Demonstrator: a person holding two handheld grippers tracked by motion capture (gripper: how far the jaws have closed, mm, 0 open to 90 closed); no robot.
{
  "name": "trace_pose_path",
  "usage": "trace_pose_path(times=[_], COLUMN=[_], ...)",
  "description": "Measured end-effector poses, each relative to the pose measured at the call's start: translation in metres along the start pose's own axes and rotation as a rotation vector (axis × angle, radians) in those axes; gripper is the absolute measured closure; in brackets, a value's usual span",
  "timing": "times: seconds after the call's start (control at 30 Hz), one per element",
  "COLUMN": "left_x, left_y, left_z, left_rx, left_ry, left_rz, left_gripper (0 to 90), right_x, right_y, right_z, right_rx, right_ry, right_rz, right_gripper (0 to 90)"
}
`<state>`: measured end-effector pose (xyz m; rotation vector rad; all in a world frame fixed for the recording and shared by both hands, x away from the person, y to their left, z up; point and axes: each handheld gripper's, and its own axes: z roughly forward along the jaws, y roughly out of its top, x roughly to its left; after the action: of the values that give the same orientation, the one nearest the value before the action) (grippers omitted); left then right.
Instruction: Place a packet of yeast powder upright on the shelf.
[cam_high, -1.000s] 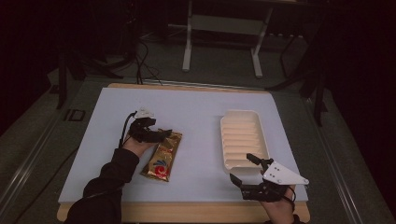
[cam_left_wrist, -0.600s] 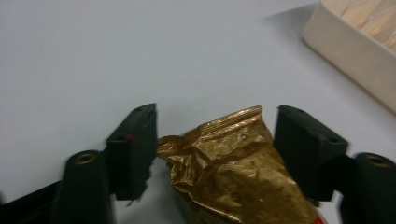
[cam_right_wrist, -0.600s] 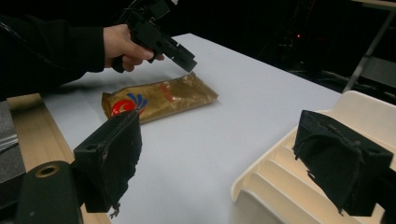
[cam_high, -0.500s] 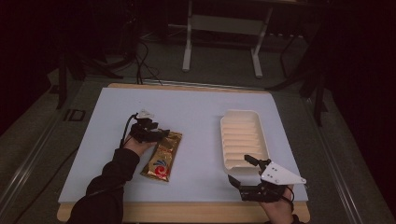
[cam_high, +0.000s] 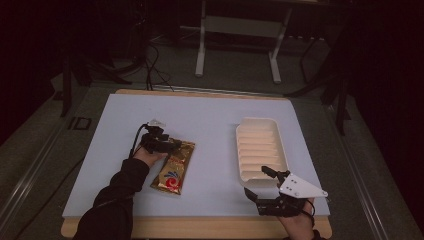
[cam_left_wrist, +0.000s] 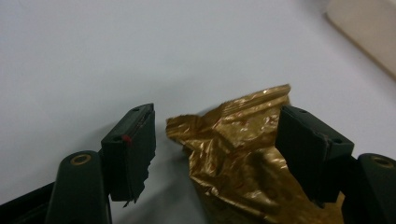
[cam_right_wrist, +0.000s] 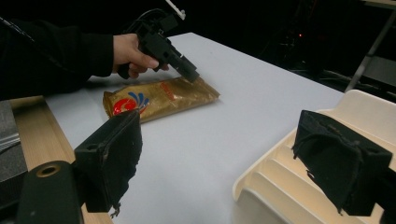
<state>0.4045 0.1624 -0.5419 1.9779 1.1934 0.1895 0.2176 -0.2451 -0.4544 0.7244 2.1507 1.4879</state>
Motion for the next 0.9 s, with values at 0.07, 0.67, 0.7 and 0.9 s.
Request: trace_pose_path(times=[0.07, 0.67, 0.7, 0.9], left_x=[0.002, -0.023, -0.025, -0.030], left_y=[-0.002, -0.005, -0.005, -0.005], left_z=[0.003, 0.009, 0.010, 0.010], left_rx=[0.017, 0.068, 0.070, 0.071], left_ry=[-0.018, 0.035, 0.047, 0.087], left_rz=[-0.012, 0.058, 0.060, 0.075], left_gripper=[30.1, 64.6, 69.1, 80.2], right_x=[0.000, 0.000, 0.000, 0.000], right_y=[0.000, 0.000, 0.000, 0.000], right_z=[0.000, 0.001, 0.001, 0.001], right_rx=[0.003, 0.007, 0.008, 0.012], right_ry=[-0.001, 0.002, 0.002, 0.002], right_rz=[0.000, -0.003, -0.003, -0.002], right_gripper=[15.2, 15.3, 15.4, 16.0])
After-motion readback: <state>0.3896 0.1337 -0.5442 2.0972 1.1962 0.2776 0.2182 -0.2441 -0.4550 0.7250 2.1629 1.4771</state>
